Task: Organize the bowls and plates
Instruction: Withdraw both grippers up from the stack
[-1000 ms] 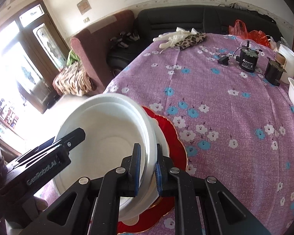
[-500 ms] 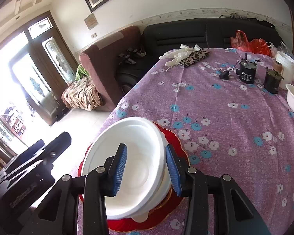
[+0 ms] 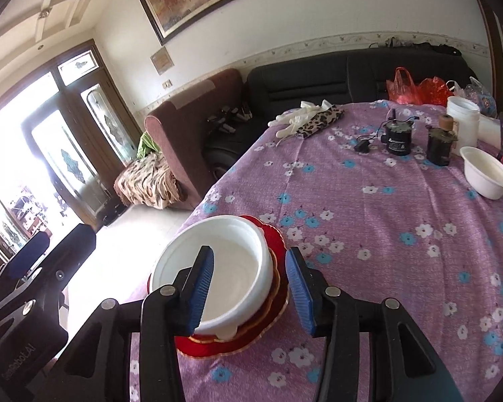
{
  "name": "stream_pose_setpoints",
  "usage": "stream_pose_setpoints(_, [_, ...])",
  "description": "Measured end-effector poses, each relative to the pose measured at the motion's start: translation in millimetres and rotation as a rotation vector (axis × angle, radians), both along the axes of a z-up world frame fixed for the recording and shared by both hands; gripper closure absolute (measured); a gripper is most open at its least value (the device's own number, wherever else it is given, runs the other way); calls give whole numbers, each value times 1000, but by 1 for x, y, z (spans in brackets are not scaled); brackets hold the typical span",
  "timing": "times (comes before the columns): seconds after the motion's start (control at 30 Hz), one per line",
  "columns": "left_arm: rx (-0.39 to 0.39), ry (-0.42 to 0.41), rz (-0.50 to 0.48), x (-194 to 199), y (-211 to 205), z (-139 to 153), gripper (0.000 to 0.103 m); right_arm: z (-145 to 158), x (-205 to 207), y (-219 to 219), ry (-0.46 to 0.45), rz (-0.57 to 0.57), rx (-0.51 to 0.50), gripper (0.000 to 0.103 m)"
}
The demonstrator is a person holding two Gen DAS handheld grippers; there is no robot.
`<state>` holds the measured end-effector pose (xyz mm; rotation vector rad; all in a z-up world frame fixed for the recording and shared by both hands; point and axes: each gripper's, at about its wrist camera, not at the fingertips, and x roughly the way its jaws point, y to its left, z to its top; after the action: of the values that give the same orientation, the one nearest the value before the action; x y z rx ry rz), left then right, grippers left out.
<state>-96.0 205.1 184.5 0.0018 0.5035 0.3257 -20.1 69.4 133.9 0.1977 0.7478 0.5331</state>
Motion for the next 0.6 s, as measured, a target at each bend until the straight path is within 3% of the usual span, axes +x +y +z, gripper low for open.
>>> stream_pose_setpoints(0.6, [35, -18, -153, -5, -86, 4, 7, 0, -20, -100, -29, -106, 37, 52])
